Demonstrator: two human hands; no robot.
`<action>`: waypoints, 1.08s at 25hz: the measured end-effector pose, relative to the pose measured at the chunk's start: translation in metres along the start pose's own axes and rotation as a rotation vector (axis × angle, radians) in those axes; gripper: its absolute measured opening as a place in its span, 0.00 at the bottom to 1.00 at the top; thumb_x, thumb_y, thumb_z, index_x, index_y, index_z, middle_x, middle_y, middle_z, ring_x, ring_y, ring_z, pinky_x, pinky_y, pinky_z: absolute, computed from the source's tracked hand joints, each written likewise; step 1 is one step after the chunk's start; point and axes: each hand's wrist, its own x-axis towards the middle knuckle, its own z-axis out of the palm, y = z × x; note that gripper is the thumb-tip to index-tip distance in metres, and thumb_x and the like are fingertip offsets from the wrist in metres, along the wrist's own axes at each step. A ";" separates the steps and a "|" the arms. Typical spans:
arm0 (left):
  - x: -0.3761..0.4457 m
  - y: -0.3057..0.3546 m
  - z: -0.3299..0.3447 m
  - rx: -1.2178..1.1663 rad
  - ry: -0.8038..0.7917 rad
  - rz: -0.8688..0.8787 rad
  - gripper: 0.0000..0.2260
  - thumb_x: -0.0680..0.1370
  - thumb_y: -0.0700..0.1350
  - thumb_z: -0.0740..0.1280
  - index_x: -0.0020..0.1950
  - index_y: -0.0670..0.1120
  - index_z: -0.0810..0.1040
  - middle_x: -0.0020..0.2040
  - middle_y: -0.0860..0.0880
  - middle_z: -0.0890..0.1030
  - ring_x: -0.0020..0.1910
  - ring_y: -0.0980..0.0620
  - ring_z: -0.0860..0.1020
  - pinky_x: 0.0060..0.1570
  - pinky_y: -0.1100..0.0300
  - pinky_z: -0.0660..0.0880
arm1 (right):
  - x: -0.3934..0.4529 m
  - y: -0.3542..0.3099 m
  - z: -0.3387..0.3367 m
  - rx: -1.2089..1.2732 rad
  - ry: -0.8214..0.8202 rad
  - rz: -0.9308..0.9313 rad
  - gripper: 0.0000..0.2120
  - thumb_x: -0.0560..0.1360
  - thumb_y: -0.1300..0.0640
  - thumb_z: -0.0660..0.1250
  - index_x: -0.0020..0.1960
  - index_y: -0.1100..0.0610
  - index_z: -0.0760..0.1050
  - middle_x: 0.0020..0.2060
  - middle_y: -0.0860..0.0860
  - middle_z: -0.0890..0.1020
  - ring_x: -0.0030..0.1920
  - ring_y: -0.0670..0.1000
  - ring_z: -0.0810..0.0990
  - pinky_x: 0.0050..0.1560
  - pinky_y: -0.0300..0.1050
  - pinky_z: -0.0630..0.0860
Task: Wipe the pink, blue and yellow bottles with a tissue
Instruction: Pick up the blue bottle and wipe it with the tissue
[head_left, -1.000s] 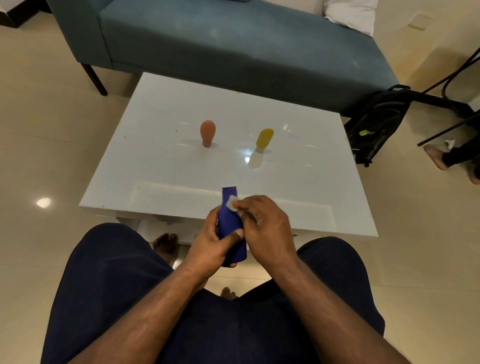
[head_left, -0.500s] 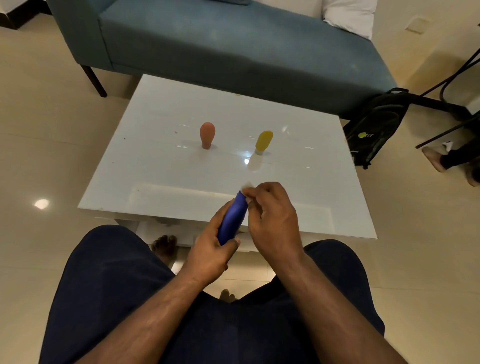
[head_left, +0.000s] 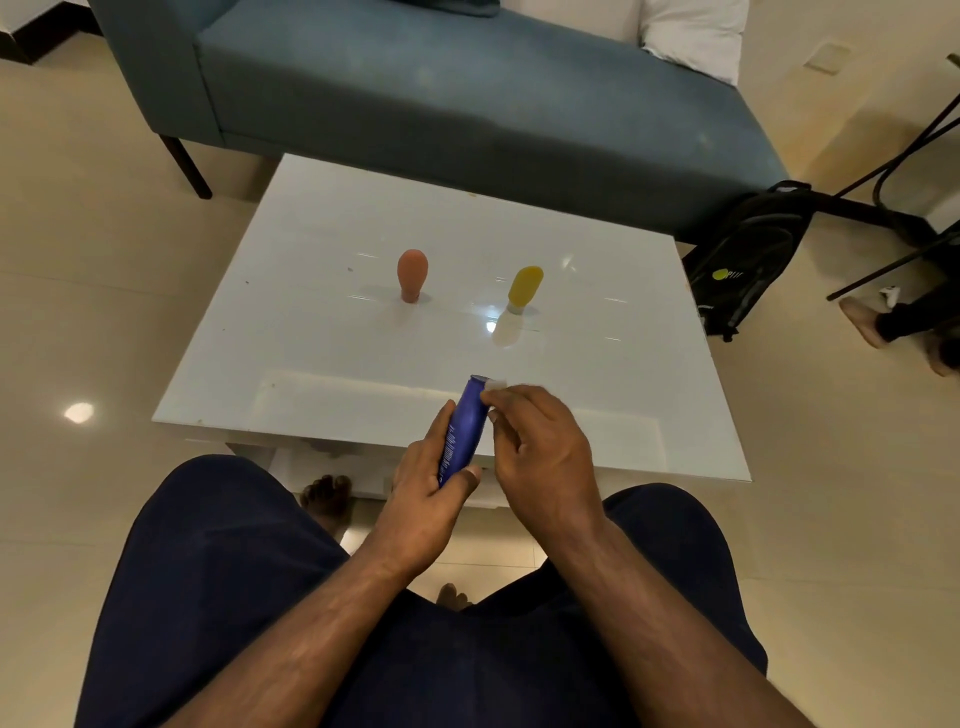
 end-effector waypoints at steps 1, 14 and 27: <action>0.001 -0.001 0.000 -0.011 0.004 -0.016 0.32 0.82 0.53 0.65 0.82 0.62 0.53 0.70 0.56 0.66 0.65 0.58 0.69 0.58 0.63 0.68 | -0.004 -0.003 0.001 -0.004 -0.042 -0.029 0.13 0.75 0.62 0.69 0.58 0.57 0.77 0.51 0.52 0.82 0.51 0.49 0.79 0.53 0.45 0.78; 0.004 -0.011 -0.003 0.028 0.072 -0.036 0.38 0.71 0.51 0.78 0.77 0.55 0.65 0.68 0.53 0.72 0.63 0.56 0.75 0.61 0.58 0.76 | -0.015 -0.007 0.006 -0.014 -0.267 -0.050 0.15 0.71 0.64 0.72 0.58 0.58 0.78 0.48 0.54 0.82 0.48 0.54 0.79 0.49 0.50 0.79; 0.001 -0.004 -0.002 -0.073 0.037 -0.104 0.44 0.65 0.52 0.81 0.77 0.53 0.64 0.67 0.49 0.73 0.60 0.50 0.78 0.53 0.59 0.80 | -0.010 0.011 0.010 0.043 -0.300 0.135 0.12 0.78 0.57 0.66 0.60 0.57 0.77 0.50 0.48 0.77 0.48 0.45 0.76 0.49 0.31 0.72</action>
